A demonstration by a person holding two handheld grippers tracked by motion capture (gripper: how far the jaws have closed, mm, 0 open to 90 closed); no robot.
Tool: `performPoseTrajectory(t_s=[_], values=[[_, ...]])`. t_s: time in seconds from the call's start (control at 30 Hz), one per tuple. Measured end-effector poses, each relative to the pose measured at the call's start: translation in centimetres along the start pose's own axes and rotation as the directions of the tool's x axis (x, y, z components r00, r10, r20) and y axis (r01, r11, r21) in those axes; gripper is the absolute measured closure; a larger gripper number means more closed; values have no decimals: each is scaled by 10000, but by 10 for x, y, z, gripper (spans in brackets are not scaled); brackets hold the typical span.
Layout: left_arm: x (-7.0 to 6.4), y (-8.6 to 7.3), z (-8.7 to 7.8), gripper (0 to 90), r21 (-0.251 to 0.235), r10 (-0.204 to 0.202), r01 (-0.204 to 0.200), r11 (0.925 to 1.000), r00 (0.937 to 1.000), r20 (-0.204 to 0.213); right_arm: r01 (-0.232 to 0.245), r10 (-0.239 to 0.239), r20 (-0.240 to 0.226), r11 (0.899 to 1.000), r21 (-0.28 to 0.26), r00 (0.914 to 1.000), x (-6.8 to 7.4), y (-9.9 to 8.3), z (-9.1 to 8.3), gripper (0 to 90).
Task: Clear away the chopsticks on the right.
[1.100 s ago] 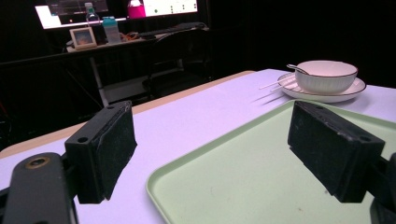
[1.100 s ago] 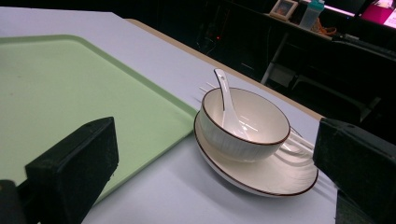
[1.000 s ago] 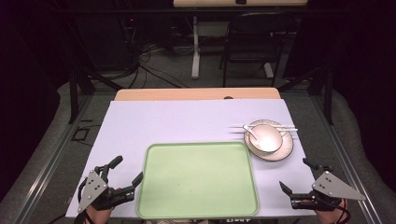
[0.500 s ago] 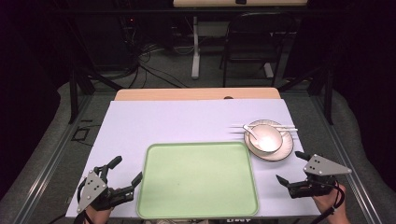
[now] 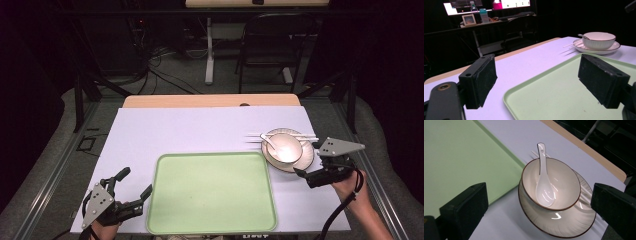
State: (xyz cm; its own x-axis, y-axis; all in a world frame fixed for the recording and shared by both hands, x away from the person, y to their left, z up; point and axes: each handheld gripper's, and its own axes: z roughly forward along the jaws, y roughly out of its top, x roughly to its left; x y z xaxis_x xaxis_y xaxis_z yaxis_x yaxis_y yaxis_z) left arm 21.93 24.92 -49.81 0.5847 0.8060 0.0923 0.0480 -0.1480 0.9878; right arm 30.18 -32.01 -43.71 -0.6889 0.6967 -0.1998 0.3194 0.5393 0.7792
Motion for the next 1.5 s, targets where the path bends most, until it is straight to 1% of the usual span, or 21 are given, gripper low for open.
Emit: performPoseTrajectory(t_s=[0.13, 0.2, 0.27, 0.37, 0.63, 0.73, 0.8, 0.87, 0.97, 1.1, 1.13, 1.2, 1.23, 1.27, 1.3, 1.33, 1.37, 1.4, 1.43, 1.47, 1.5], values=[[0, 0, 0, 151, -12, -10, 10, 10000, 10000, 2, 107, -105, -39, 9990, 445, 9999, -13, 14, 5, 0], [0, 0, 0, 151, -15, -15, 15, 10000, 10000, 1, 150, -149, -22, 9985, 526, 9999, -15, 17, 6, 0], [0, 0, 0, 151, 0, -3, 3, 10000, 10000, 7, 351, -348, -43, 9950, 933, 9994, -24, 30, 11, 0], [0, 0, 0, 151, -8, -10, 10, 10000, 10000, 11, 390, -384, -82, 9937, 1050, 9992, -31, 38, 15, 0], [0, 0, 0, 151, -19, -32, 32, 10000, 10000, -6, 389, -373, -125, 9826, 1817, 9992, -65, 65, 35, 0], [1, 0, 0, 151, -18, -25, 25, 10000, 10000, 5, 231, -200, -168, 9759, 2171, 9997, -79, 73, 44, 0], [1, 0, 0, 151, -26, -39, 39, 10000, 10000, 7, 241, -192, -218, 9664, 2558, 9996, -91, 79, 53, 0], [1, 0, 0, 151, -34, -52, 52, 10000, 10000, -1, 234, -171, -264, 9642, 2641, 9995, -94, 80, 55, 0], [1, 0, 0, 151, -34, -58, 58, 10000, 10000, 7, 271, -202, -259, 9519, 3052, 9995, -103, 84, 64, 10], [1, 0, 0, 151, -48, -56, 56, 10000, 10000, 8, 384, -295, -321, 9445, 3263, 9991, -112, 85, 74, 87], [1, 0, 0, 151, -46, -50, 50, 10000, 10000, 8, 496, -394, -365, 9367, 3467, 9986, -115, 85, 80, 134], [1, 0, 0, 151, -46, -56, 56, 10000, 10000, 9, 520, -410, -383, 9334, 3549, 9984, -116, 85, 82, 140], [1, 0, 0, 151, -45, -74, 74, 10000, 10000, 1, 540, -414, -417, 9266, 3721, 9983, -118, 85, 86, 161], [1, 0, 0, 151, -34, -55, 55, 10000, 10000, 14, 516, -424, -325, 9230, 3812, 9986, -120, 85, 90, 226], [1, 0, 0, 151, -34, -55, 55, 10000, 10000, 14, 577, -487, -328, 9179, 3926, 9983, -122, 86, 91, 242], [1, 0, 0, 151, -27, -31, 31, 10000, 10000, 9, 555, -473, -305, 9170, 3950, 9984, -123, 86, 94, 253], [1, 0, 0, 151, -27, -31, 31, 10000, 10000, 9, 576, -455, -394, 9124, 4052, 9982, -124, 85, 98, 262], [1, 0, 0, 151, -25, -37, 37, 10000, 10000, 3, 641, -483, -477, 9011, 4289, 9977, -125, 85, 101, 262], [1, 0, 0, 151, -37, -22, 22, 10000, 10000, 3, 674, -465, -577, 8938, 4434, 9972, -127, 84, 103, 264], [1, 0, 0, 151, -56, -27, 27, 10000, 10000, 2, 515, -231, -663, 8831, 4664, 9975, -127, 83, 107, 270], [1, 0, 0, 151, -56, -27, 27, 10000, 10000, 2, 546, -244, -686, 8738, 4832, 9973, -128, 81, 111, 280]])
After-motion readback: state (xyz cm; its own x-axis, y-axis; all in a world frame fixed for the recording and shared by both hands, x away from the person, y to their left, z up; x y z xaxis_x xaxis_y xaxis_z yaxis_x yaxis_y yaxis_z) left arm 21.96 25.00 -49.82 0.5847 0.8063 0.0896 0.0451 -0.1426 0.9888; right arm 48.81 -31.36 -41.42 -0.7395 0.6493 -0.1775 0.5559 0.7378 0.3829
